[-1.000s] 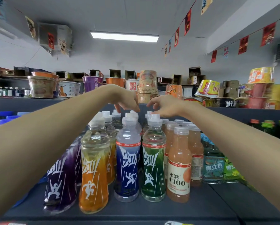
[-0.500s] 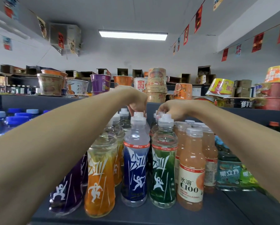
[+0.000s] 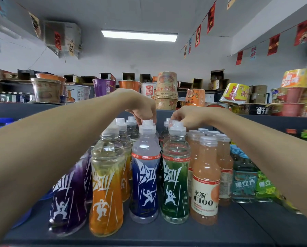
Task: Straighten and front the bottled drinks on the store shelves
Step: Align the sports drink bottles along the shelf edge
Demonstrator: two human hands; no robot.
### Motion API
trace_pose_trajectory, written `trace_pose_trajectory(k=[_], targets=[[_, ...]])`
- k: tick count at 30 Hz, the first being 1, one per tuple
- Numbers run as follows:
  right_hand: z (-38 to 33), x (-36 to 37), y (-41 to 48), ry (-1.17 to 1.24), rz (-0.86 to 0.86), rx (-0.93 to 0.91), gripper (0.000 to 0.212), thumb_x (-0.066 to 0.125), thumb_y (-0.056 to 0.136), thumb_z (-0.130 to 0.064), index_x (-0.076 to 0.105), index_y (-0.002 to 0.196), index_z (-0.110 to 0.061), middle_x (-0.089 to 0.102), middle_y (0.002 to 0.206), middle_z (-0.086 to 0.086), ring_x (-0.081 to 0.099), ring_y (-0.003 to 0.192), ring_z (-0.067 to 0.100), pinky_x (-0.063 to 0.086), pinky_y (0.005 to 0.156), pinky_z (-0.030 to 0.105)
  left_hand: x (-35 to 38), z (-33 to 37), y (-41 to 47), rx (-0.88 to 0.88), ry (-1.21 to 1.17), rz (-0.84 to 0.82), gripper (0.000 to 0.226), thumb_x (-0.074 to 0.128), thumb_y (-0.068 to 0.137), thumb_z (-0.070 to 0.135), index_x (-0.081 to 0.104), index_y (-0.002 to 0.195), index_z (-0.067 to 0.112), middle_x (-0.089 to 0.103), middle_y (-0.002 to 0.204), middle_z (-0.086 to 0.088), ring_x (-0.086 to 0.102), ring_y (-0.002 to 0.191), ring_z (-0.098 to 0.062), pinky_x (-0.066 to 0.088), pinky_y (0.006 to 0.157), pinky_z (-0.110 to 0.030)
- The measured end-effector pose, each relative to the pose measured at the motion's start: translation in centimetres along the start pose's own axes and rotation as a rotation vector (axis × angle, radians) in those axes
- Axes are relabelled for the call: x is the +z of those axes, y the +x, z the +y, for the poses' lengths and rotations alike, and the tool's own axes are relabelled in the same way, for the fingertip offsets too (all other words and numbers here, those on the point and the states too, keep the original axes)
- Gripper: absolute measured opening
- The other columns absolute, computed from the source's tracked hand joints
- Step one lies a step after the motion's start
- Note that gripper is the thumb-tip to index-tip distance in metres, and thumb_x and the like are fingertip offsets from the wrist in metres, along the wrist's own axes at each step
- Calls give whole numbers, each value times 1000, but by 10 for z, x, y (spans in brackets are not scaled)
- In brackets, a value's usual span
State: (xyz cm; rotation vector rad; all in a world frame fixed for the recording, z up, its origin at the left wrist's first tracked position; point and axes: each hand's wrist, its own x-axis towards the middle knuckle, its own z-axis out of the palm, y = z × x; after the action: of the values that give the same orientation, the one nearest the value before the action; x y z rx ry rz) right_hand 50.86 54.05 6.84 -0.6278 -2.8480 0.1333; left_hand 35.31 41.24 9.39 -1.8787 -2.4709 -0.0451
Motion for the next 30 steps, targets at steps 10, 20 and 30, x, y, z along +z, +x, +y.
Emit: trace_pose_trajectory(k=[10, 20, 30], targets=[[1, -1, 0, 69, -31, -27, 38, 70, 90, -49, 65, 120, -27, 67, 117, -5, 65, 105, 16, 53, 92, 33, 1, 6, -8, 36, 33, 5, 54, 42, 88, -10, 67, 127, 16, 58, 125, -2, 63, 117, -27, 52, 90, -31], [-8, -6, -13, 20, 42, -34, 37, 63, 96, -49, 64, 127, -29, 67, 112, -5, 66, 99, 14, 50, 74, 22, -7, 4, -18, 73, -16, 24, 40, 47, 100, 4, 63, 132, 24, 56, 134, 4, 58, 120, -20, 56, 73, -21], [-42, 5, -62, -154, 71, -164, 54, 43, 88, -80, 65, 99, -32, 68, 73, -8, 65, 67, 4, 43, 64, 23, -5, 20, -69, 236, 26, -174, 43, 70, 72, 62, 71, 105, 35, 70, 90, 23, 69, 86, -2, 55, 65, -19]])
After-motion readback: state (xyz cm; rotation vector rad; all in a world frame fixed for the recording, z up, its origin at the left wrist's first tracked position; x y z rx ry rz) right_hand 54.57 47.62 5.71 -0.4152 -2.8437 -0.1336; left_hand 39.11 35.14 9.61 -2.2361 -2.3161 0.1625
